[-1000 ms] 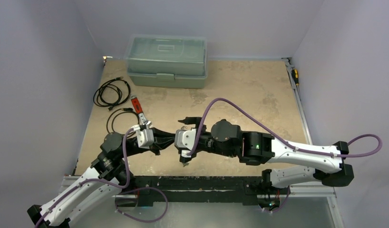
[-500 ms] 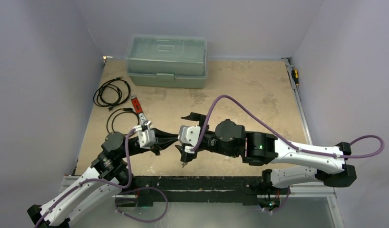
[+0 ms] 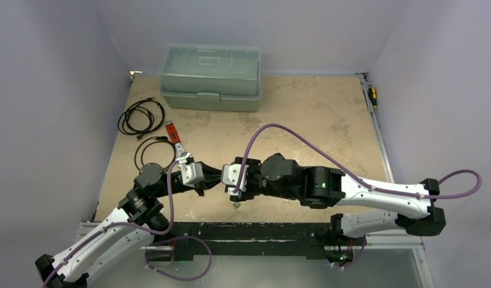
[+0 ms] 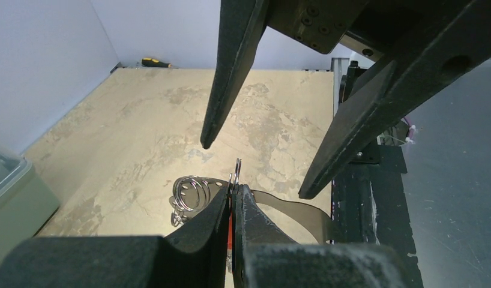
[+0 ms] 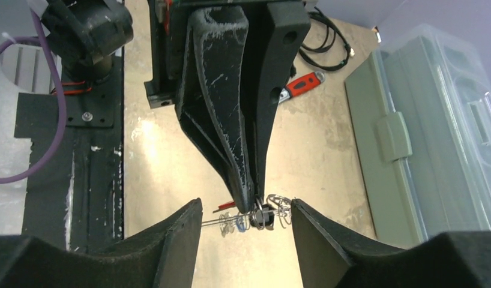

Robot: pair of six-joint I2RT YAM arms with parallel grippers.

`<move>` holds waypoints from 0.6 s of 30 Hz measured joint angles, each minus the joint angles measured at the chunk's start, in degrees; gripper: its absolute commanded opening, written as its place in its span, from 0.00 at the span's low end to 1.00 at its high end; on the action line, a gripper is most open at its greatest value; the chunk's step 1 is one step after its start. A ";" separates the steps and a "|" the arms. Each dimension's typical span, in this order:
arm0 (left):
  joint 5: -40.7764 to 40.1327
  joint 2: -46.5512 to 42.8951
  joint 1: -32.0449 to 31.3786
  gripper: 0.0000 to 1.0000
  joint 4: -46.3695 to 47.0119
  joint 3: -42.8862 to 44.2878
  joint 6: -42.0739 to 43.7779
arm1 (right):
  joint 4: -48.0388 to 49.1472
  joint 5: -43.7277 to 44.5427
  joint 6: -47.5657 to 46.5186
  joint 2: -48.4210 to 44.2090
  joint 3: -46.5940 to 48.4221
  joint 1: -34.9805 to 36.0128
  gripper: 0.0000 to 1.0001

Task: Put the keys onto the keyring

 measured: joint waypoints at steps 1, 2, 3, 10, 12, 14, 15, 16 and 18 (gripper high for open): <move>0.09 0.07 0.00 0.00 0.00 0.00 0.00 | -0.42 0.00 0.09 0.09 0.00 0.00 0.57; 0.20 0.04 0.00 0.00 0.04 0.00 0.00 | -0.81 0.00 0.15 0.09 0.00 -0.02 0.55; 0.35 0.07 0.00 0.00 0.07 0.00 0.00 | -1.05 0.00 0.15 0.09 0.00 -0.02 0.54; 0.90 0.04 0.00 0.00 0.00 0.00 0.00 | -1.84 1.90 0.11 0.09 0.00 -0.04 0.44; 1.01 0.04 0.00 0.00 0.00 0.00 0.00 | -1.81 2.54 0.07 0.09 0.00 -0.13 0.42; 1.09 0.04 0.00 0.00 0.00 0.00 0.00 | -1.81 3.39 0.02 0.13 0.00 -0.26 0.40; 1.16 0.04 0.00 0.00 0.00 0.00 0.00 | -1.79 3.69 0.00 0.20 0.00 -0.31 0.38; 1.20 0.04 0.00 0.00 0.00 0.00 0.00 | -1.77 3.98 -0.07 0.37 0.00 -0.37 0.37; 1.36 0.04 0.00 0.00 0.00 0.00 0.00 | -1.77 4.79 -0.13 0.96 0.00 -0.39 0.34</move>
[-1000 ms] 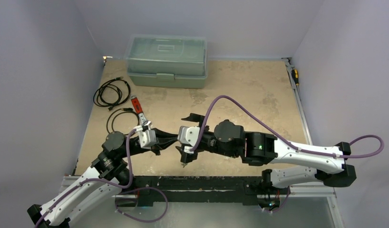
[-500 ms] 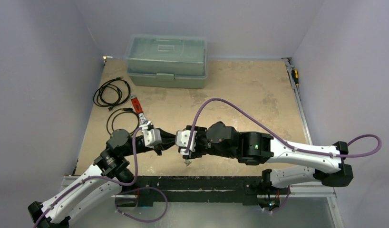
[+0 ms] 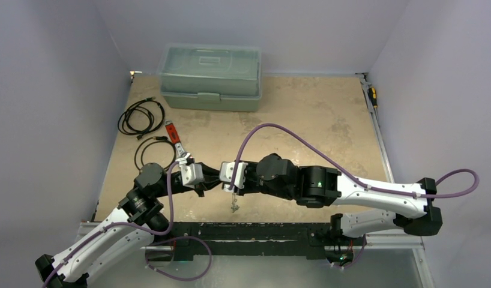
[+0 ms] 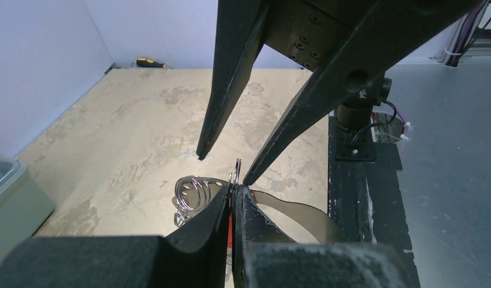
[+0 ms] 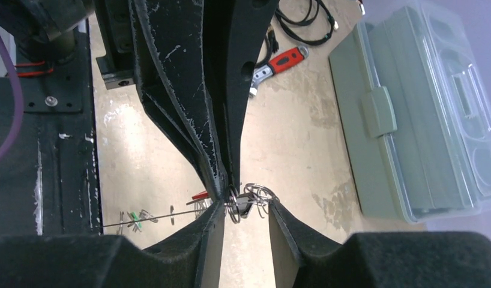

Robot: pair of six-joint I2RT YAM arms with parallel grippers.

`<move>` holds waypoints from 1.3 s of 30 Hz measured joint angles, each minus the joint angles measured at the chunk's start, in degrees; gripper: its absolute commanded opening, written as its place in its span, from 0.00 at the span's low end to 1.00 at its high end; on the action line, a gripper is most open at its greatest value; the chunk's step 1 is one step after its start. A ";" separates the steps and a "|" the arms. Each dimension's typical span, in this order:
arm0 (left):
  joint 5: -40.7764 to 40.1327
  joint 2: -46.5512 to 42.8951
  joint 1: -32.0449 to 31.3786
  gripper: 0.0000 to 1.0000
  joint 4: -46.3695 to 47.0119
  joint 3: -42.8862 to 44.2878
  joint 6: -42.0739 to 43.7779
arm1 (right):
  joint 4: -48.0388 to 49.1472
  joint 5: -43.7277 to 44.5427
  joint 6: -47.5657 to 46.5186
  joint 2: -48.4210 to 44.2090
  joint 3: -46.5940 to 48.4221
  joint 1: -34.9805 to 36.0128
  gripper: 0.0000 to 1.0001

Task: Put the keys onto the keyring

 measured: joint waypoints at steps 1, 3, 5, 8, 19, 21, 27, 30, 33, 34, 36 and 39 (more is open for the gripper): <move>0.04 0.00 0.00 0.00 0.00 0.00 0.00 | -0.02 0.13 -0.02 0.42 0.00 0.00 0.34; -0.11 -0.02 0.02 0.00 -0.52 0.00 0.00 | -0.09 0.46 -0.04 0.96 0.00 0.00 0.32; -0.11 -0.02 0.04 0.00 -0.92 0.00 0.00 | -0.26 0.48 -0.07 1.14 0.00 -0.02 0.29; -0.09 0.00 0.04 0.00 -0.92 0.00 0.00 | -0.17 0.50 -0.13 1.16 0.00 0.00 0.27; 0.24 0.11 0.00 0.00 -0.28 0.00 -0.02 | 0.35 0.39 -0.22 1.16 0.00 0.00 0.12; 0.24 0.11 0.00 0.00 -0.04 0.00 -0.02 | 0.35 0.20 -0.22 1.16 0.00 0.00 0.02; 0.11 0.11 0.04 0.00 0.00 0.00 -0.04 | 0.13 -0.20 -0.52 1.16 0.00 0.00 0.00; 0.07 0.04 0.04 0.00 0.02 0.00 -0.04 | 0.26 -0.28 -0.68 1.03 0.00 0.00 0.00; 0.02 -0.35 0.04 0.29 0.31 0.00 -0.02 | 1.68 -0.85 -0.76 0.04 -1.07 0.00 0.00; 0.02 -0.48 0.04 0.37 0.48 0.00 0.00 | 2.43 -1.16 -0.79 -0.44 -1.68 0.00 0.00; -0.02 -0.98 0.02 0.45 0.81 0.00 0.13 | 3.74 -1.31 -0.81 -1.53 -2.97 0.00 0.00; -0.26 -2.14 0.00 0.44 0.94 0.00 0.00 | 5.29 -1.25 -0.72 -3.34 -5.09 0.00 0.00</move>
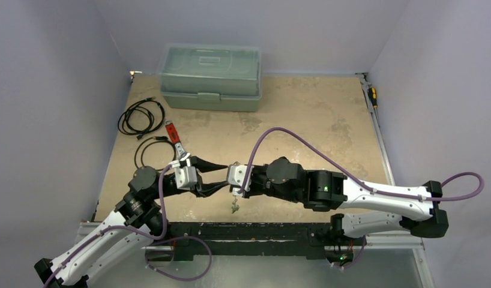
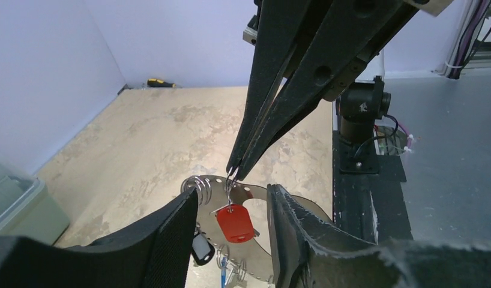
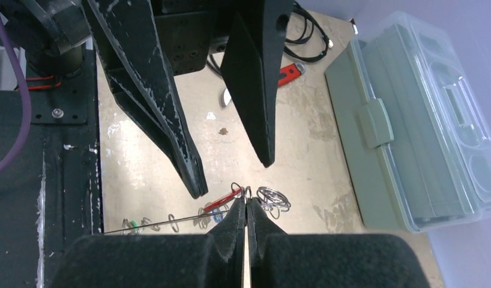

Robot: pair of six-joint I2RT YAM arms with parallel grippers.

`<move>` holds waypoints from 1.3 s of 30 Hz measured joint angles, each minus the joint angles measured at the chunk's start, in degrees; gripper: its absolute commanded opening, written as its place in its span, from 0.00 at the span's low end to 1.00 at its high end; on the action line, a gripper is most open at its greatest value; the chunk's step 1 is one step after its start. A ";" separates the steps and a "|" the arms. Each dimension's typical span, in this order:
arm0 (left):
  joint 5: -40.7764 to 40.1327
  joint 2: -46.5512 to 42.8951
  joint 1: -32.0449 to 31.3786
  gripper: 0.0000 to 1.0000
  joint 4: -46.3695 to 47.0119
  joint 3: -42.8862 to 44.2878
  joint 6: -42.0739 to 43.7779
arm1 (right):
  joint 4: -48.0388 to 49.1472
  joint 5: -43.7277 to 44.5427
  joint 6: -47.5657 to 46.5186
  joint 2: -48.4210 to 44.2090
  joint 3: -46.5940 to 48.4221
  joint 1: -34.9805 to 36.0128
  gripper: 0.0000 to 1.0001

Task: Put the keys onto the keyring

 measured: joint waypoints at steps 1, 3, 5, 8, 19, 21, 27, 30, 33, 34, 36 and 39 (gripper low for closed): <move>-0.26 -0.48 0.00 0.42 0.13 0.00 0.02 | 0.66 0.13 0.04 -0.52 -0.68 0.00 0.00; -0.44 -0.98 0.00 0.37 0.42 0.00 0.24 | 1.88 0.37 0.07 -1.60 -1.84 0.00 0.00; -0.46 -1.16 0.00 0.33 0.52 0.00 0.44 | 3.08 0.87 0.09 -2.71 -2.84 0.00 0.00; -0.44 -1.14 0.00 0.30 0.68 0.00 0.83 | 4.83 1.18 0.15 -3.85 -3.58 0.00 0.00; -0.13 -1.14 0.00 0.28 1.29 0.00 1.07 | 9.09 -2.25 1.05 -5.20 -5.09 -0.02 0.00; -0.07 -1.14 0.00 0.27 1.38 0.00 1.07 | 9.25 -3.41 1.18 -5.20 -5.09 -0.02 0.00; 0.70 -1.16 0.00 0.23 1.97 0.00 1.05 | 9.27 -6.36 1.29 -5.20 -5.09 -0.02 0.00; 1.44 -1.16 0.00 0.22 2.19 0.00 0.96 | 9.33 -7.32 1.38 -5.20 -5.09 -0.02 0.00; 2.27 -1.14 0.00 0.22 2.78 0.00 0.76 | 9.68 -8.04 1.42 -5.20 -5.09 -0.07 0.00; 2.62 -1.14 0.00 0.22 2.99 0.00 0.72 | 9.88 -8.17 1.42 -5.20 -5.09 -0.07 0.00; 2.93 -1.14 0.00 0.18 3.32 0.00 0.61 | 10.14 -8.52 1.40 -5.20 -5.09 -0.07 0.00; 3.80 -1.14 0.00 0.09 3.78 0.00 0.20 | 10.95 -9.16 1.42 -5.20 -5.09 -0.07 0.00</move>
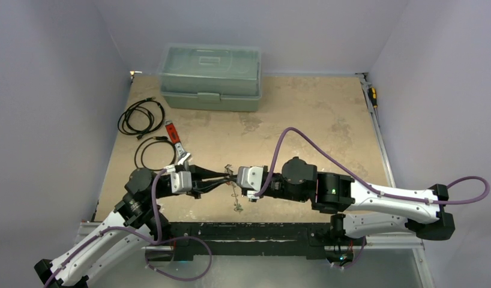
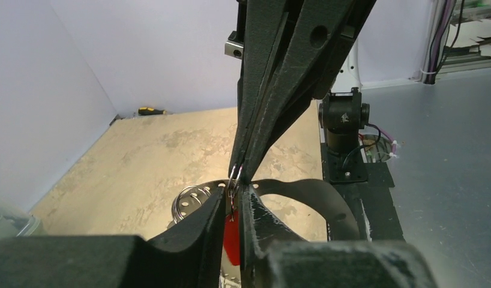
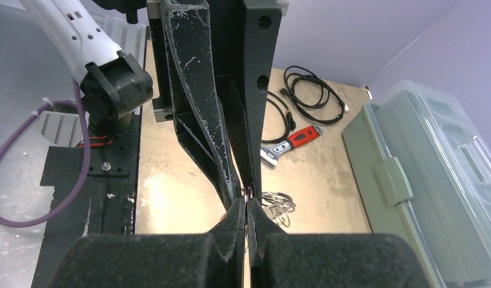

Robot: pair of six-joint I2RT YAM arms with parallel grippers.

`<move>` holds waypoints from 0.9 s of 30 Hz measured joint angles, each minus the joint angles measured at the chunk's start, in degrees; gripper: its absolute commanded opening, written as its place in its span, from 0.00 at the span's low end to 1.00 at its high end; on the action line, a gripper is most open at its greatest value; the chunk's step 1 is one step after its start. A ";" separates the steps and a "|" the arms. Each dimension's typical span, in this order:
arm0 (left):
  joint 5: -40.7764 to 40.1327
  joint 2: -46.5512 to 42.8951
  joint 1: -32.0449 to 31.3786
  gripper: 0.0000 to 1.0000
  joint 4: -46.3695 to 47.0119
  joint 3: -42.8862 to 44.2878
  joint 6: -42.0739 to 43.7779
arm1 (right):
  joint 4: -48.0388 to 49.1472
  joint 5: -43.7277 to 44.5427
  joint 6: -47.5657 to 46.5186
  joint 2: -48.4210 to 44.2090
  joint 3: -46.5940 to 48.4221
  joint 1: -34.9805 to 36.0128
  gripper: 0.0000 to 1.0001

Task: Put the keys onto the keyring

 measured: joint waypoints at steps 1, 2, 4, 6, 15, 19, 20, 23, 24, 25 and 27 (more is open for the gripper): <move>0.37 0.00 0.00 0.05 0.17 0.00 -0.13 | 0.31 -0.17 -0.02 0.00 0.00 0.00 0.00; 0.61 0.00 0.00 0.00 0.44 0.00 -0.37 | 0.52 -0.22 -0.02 0.00 0.00 -0.02 0.00; 1.05 -0.02 0.00 0.00 0.76 0.00 -0.96 | 1.09 -0.35 -0.04 -0.02 -0.09 -0.04 0.00; 1.29 -0.15 0.00 0.00 0.81 0.00 -1.27 | 1.75 -0.68 -0.04 -0.26 -0.59 -0.11 0.00; -1.57 -0.42 0.00 0.00 -1.77 0.00 -0.90 | 2.89 2.29 0.46 -0.59 -1.64 -0.15 0.48; -3.80 0.85 0.00 0.00 -4.00 0.13 -0.44 | -1.14 6.10 0.33 -0.28 -0.37 -0.15 0.52; -4.09 1.03 0.00 0.00 -4.37 0.17 -0.39 | -2.34 6.84 0.24 0.04 0.44 -0.15 0.52; -4.83 1.66 0.00 0.00 -5.33 0.42 -0.39 | -5.57 8.76 0.07 1.25 3.34 -0.15 0.52; -5.01 1.79 0.00 0.00 -5.46 0.46 -0.39 | -6.56 9.03 -0.02 1.68 4.33 -0.15 0.52; -5.16 1.92 0.00 0.00 -5.64 0.48 -0.39 | -7.93 9.25 -0.15 2.45 5.81 -0.15 0.52; -5.42 2.14 0.00 0.00 -5.73 0.48 -0.42 | -9.99 9.35 -0.35 4.11 8.48 -0.15 0.52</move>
